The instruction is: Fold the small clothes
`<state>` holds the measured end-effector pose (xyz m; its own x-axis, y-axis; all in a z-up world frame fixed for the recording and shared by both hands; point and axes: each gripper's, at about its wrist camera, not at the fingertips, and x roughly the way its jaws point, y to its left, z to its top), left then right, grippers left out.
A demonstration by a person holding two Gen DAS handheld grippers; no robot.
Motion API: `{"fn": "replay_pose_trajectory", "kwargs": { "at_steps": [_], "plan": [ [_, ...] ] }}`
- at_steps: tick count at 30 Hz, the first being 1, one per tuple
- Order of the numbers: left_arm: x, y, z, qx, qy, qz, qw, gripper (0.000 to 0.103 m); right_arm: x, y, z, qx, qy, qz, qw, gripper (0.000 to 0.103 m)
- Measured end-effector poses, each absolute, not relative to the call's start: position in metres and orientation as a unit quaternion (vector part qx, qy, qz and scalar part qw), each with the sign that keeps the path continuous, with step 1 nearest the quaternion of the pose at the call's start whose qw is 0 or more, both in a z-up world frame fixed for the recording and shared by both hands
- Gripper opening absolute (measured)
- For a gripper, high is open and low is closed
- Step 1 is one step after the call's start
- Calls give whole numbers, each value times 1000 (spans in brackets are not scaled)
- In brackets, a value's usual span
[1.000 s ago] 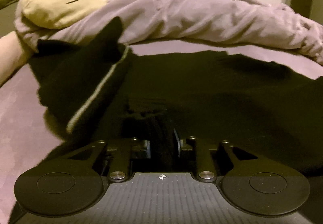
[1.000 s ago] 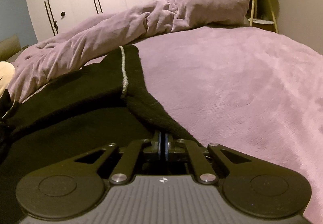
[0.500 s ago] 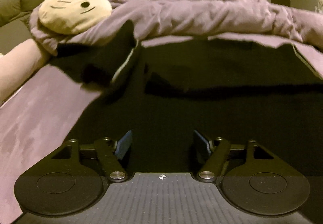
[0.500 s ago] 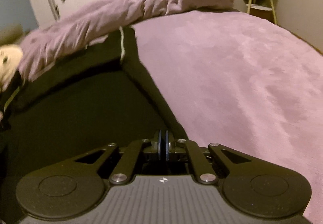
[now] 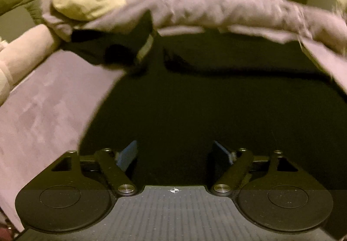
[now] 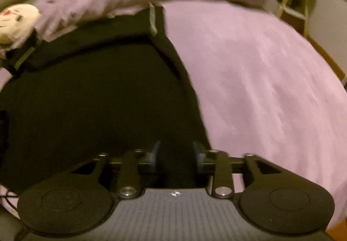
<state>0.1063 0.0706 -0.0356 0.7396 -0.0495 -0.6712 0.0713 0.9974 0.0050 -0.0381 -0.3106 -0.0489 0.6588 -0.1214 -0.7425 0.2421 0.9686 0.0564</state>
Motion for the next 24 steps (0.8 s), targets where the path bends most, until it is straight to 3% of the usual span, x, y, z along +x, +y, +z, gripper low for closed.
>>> {"fn": "replay_pose_trajectory", "kwargs": {
  "at_steps": [1,5,9,15,17,19,24],
  "plan": [
    [114,79,-30,2,348,-23,937,97,-31,-304,-50,73,400,-89,909,45],
    [160,112,-21,-27,321,12,946,97,-5,-287,-81,77,460,-77,881,52],
    [232,159,-22,-64,318,50,945,97,4,-280,-71,99,429,-92,893,53],
    [344,250,-40,-230,317,105,914,95,27,-261,-71,117,381,-83,913,53],
    [380,274,-53,-271,325,113,899,94,41,-256,-75,125,374,-77,916,57],
    [408,286,-67,-278,342,147,885,86,53,-250,-79,127,365,-81,919,63],
    [450,289,-88,-237,347,162,893,88,64,-239,-80,121,351,-77,925,64]
  ]
}}
